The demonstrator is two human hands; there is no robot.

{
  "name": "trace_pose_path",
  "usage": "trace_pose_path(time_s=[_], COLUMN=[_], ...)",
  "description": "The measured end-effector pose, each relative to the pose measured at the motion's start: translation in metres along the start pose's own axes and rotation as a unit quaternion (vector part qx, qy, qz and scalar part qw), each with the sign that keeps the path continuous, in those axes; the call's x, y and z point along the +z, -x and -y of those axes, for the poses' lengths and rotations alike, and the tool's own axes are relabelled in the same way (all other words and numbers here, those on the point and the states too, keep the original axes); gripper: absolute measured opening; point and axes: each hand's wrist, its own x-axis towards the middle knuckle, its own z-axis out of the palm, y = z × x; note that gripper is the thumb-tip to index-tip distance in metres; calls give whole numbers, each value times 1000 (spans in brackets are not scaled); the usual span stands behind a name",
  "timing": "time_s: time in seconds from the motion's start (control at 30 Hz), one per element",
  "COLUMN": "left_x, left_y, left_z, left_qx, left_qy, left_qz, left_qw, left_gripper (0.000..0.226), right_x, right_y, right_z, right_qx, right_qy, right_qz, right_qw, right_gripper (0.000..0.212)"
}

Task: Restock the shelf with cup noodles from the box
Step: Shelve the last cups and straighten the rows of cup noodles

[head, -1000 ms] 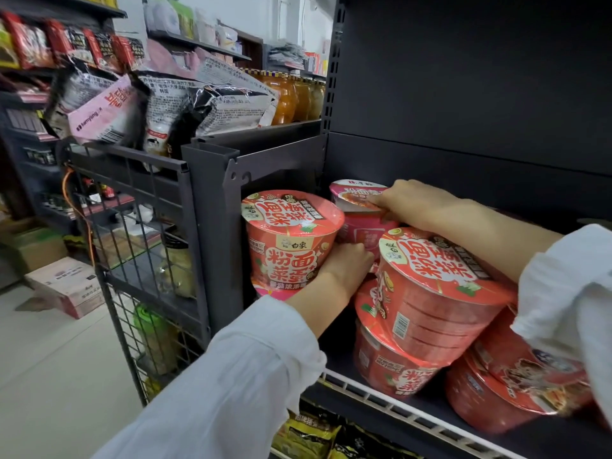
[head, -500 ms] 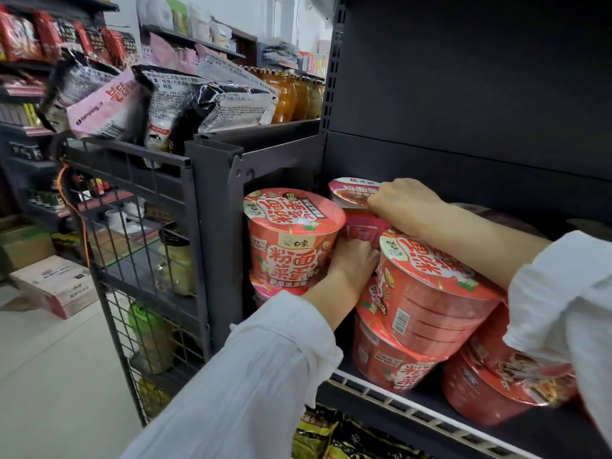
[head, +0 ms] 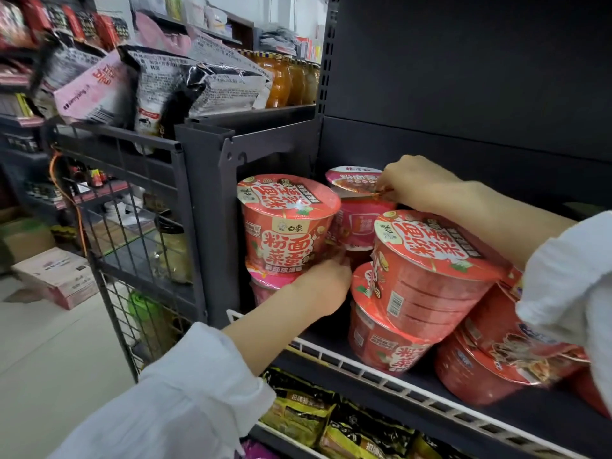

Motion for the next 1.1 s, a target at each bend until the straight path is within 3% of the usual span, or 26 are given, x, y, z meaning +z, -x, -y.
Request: trace_pose_path(time_s=[0.17,0.27,0.4,0.73,0.9,1.1], left_x=[0,-4,-2,-8,-23,-27], left_y=[-3,-15,-25,-35,-42,-35], left_z=[-1,-8,-8,4,9,9], left_qx=[-22,-85,-109,-18,-41,-45], left_qy=[26,67,78,126,93,61], left_qz=[-52,-28,-27,-33,-25,-22], left_qw=[998,994,991,991,995,997], left_gripper=[40,41,38,36,47,28], right_x=[5,4,4,6,13,17], right_y=[-1,-1,0,-2,-4,-2], right_z=[-2,-2,0,-1,-10,-19], right_qx=[13,22,21,24,15,14], right_qy=[-55,-66,-56,-100,-103,-96], right_qz=[5,17,17,-4,43,28], right_qw=[998,997,998,995,994,995], right_gripper=[34,34,35,36,48,41])
